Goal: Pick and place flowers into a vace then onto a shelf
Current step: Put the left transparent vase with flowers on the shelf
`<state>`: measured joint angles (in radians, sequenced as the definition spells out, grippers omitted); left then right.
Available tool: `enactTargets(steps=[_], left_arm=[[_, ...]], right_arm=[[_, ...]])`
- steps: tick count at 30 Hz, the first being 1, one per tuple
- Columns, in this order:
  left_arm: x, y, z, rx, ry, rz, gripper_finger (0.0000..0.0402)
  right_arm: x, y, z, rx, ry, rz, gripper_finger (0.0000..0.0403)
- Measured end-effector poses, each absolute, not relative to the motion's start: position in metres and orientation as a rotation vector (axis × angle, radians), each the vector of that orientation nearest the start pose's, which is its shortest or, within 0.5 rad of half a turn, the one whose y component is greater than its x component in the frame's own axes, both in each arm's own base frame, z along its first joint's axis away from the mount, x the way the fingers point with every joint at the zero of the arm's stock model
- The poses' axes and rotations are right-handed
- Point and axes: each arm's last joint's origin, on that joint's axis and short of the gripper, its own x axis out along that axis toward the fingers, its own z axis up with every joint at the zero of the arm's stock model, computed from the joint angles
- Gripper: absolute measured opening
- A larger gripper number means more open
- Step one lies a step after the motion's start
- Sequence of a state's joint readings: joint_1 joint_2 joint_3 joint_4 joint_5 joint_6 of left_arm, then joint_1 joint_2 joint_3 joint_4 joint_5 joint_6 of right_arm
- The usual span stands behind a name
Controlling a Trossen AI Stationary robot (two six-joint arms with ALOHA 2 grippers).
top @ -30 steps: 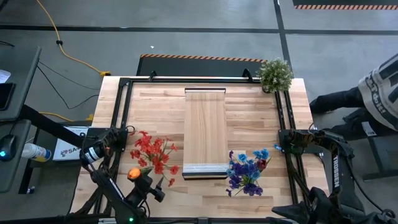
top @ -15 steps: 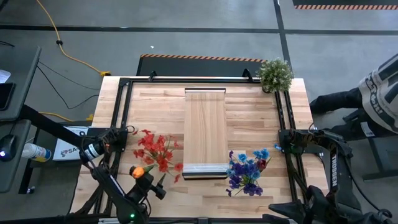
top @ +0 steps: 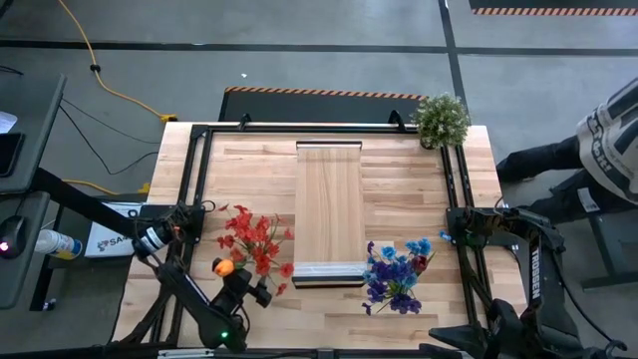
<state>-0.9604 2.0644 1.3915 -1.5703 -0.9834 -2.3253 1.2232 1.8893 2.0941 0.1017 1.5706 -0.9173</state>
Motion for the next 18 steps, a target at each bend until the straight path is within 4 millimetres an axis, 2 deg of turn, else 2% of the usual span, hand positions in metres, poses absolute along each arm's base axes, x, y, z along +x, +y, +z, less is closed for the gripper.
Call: enactTargets(steps=[7,18], left_arm=[[0.2062,-0.2421,0.1601,-0.188,0.402,0.998,0.0344],[0.2078,-0.2423,0.1616,-0.121,0.358,0.932,0.0344]], right_arm=[[0.1618,0.3615,0.4832,-0.605,0.106,-0.336,0.0118],[0.1618,0.3615,0.4832,-0.605,0.106,-0.336,0.0118]])
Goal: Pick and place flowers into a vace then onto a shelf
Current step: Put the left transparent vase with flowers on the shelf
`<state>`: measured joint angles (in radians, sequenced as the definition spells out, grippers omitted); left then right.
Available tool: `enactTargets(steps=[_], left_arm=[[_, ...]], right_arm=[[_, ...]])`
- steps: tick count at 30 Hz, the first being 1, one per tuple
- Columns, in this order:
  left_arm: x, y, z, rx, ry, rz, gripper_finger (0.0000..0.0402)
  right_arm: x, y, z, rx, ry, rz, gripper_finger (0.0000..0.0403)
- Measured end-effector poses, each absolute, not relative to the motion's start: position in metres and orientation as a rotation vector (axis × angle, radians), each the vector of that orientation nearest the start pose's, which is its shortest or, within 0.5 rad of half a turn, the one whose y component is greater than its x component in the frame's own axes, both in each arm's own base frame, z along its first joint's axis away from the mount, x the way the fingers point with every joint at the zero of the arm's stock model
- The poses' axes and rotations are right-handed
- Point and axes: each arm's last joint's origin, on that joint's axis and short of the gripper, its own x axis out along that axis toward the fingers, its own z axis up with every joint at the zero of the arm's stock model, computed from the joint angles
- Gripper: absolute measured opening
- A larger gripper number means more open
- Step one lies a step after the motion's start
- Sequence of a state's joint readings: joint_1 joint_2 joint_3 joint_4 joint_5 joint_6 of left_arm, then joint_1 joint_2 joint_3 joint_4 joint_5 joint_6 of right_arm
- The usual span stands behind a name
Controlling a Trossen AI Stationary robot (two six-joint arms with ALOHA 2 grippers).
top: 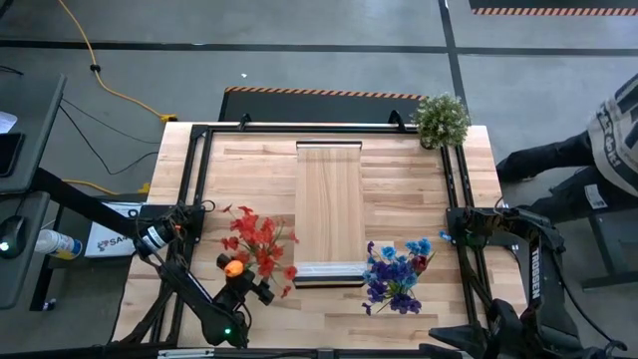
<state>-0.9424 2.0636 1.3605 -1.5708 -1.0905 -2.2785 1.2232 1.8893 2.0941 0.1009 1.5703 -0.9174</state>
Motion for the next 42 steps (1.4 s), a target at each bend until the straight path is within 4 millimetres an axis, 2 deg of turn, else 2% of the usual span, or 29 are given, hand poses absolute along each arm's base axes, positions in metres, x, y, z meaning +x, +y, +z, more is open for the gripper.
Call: enactTargets(steps=[16,35,38,42], left_arm=[[0.2086,-0.2436,0.1599,-0.122,0.378,0.928,0.0345],[0.2062,-0.2445,0.1557,-0.15,0.517,1.001,0.0339],[0.2064,-0.2445,0.1557,-0.153,0.515,1.001,0.0326],[0.2072,-0.2449,0.1559,-0.152,0.491,0.984,0.0284]], right_arm=[[0.1618,0.3615,0.4832,-0.605,0.106,-0.336,0.0118],[0.1618,0.3616,0.4828,-0.585,0.103,-0.337,0.0118],[0.1618,0.3616,0.4827,-0.586,0.103,-0.337,0.0118],[0.1618,0.3616,0.4827,-0.585,0.103,-0.337,0.0118]])
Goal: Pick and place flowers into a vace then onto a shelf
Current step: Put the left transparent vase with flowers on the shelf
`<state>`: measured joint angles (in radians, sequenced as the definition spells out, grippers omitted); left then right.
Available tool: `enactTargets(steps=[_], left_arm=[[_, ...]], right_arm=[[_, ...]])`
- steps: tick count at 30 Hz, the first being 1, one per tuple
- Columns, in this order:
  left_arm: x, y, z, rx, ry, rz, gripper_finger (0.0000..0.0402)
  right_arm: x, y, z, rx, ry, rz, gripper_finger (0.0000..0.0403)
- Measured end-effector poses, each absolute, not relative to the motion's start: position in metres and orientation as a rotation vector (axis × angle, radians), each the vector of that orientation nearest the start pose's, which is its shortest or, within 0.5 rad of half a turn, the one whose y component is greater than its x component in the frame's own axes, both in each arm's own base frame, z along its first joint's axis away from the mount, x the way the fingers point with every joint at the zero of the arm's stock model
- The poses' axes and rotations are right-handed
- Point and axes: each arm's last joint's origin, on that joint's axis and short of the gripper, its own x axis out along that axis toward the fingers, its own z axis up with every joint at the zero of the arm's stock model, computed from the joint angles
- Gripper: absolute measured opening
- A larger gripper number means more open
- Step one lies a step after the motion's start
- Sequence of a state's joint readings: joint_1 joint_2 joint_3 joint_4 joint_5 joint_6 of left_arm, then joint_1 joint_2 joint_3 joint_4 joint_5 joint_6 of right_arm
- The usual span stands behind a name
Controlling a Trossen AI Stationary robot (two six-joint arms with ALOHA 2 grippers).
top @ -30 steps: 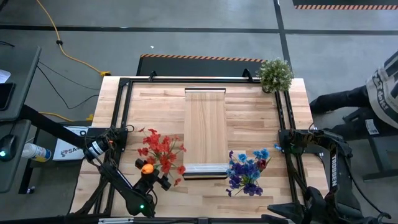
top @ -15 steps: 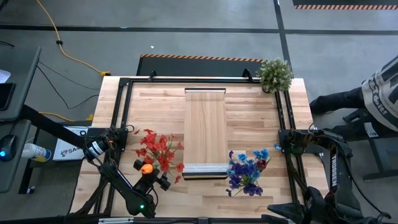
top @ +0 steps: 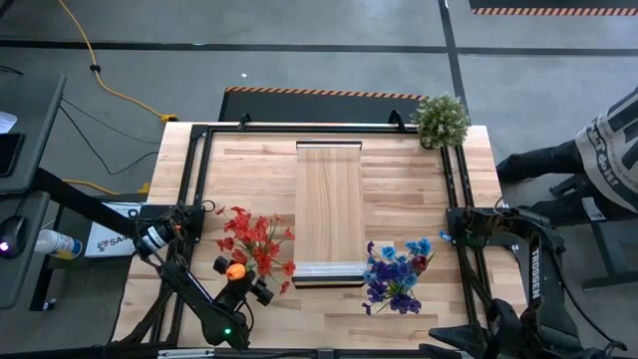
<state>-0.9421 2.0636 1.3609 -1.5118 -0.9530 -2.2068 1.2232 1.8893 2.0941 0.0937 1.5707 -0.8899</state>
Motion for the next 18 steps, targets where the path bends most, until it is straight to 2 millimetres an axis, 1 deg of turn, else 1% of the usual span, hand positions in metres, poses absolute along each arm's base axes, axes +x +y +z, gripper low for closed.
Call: enactTargets(steps=[5,8,13,18], left_arm=[[0.2081,-0.2449,0.1565,-0.145,0.464,0.966,0.0228],[0.2082,-0.2449,0.1567,-0.143,0.459,0.963,0.0204],[0.2081,-0.2448,0.1568,-0.149,0.457,0.967,0.0204],[0.2072,-0.2439,0.1574,-0.206,0.429,0.995,0.0204]], right_arm=[[0.1618,0.3616,0.4828,-0.585,0.103,-0.337,0.0118],[0.1618,0.3616,0.4827,-0.585,0.103,-0.337,0.0118],[0.1618,0.3616,0.4827,-0.585,0.103,-0.337,0.0118],[0.1618,0.3616,0.4828,-0.585,0.103,-0.337,0.0118]])
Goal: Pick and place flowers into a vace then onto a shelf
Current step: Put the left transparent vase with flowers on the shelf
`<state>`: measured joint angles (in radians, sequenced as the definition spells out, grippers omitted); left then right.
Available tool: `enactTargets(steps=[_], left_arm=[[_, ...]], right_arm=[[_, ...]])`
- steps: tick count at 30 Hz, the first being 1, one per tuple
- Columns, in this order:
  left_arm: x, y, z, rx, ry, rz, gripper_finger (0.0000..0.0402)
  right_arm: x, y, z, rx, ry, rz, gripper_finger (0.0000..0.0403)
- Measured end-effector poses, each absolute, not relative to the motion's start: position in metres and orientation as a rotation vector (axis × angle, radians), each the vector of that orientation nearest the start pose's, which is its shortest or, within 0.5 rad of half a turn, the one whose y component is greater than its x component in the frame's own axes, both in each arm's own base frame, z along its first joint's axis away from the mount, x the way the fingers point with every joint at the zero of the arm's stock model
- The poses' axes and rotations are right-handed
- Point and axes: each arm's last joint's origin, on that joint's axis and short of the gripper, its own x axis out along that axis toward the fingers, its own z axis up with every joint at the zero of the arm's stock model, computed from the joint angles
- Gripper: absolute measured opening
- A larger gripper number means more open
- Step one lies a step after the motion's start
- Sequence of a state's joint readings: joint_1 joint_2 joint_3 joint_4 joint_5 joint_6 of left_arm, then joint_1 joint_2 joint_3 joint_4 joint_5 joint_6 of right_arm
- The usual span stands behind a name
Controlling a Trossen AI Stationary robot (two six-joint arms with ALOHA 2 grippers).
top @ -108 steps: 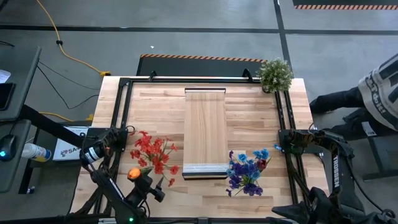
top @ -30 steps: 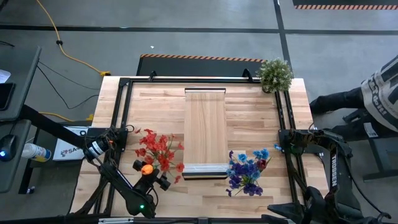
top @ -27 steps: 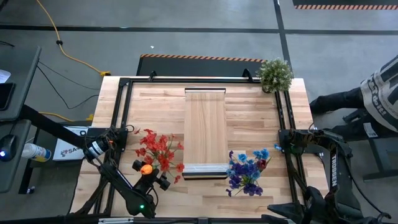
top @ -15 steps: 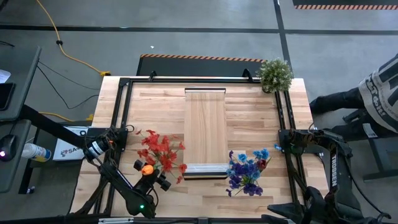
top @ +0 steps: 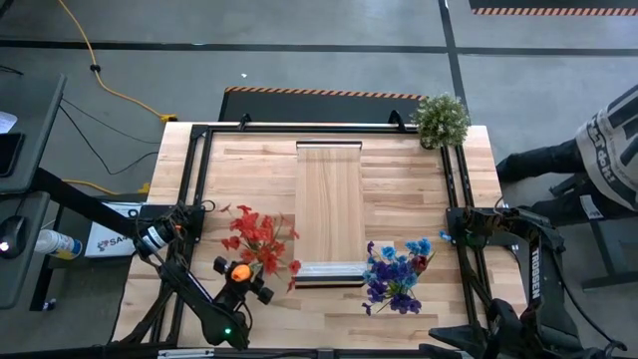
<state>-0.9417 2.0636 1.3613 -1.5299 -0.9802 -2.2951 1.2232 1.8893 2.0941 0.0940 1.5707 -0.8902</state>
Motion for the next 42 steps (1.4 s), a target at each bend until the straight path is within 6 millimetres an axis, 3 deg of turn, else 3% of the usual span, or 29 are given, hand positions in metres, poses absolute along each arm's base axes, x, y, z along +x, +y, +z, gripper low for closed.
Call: enactTargets(steps=[9,17,26,31,37,42], left_arm=[[0.206,-0.241,0.165,-0.23,0.381,0.998,0.0204],[0.202,-0.235,0.196,-0.305,0.333,0.938,0.0204],[0.199,-0.207,0.256,-0.31,0.288,0.851,0.0204],[0.205,-0.189,0.299,-0.267,0.322,0.826,0.0204],[0.214,-0.168,0.357,-0.178,0.247,0.8,0.0204],[0.224,-0.142,0.391,-0.151,0.212,0.861,0.0204]], right_arm=[[0.162,0.362,0.483,-0.585,0.103,-0.337,0.0118],[0.166,0.359,0.483,-0.606,0.11,-0.349,0.0118],[0.174,0.356,0.483,-0.654,0.126,-0.367,0.0118],[0.174,0.354,0.485,-0.643,0.124,-0.368,0.0118],[0.171,0.349,0.491,-0.618,0.12,-0.37,0.0118],[0.173,0.348,0.491,-0.616,0.121,-0.375,0.0118]])
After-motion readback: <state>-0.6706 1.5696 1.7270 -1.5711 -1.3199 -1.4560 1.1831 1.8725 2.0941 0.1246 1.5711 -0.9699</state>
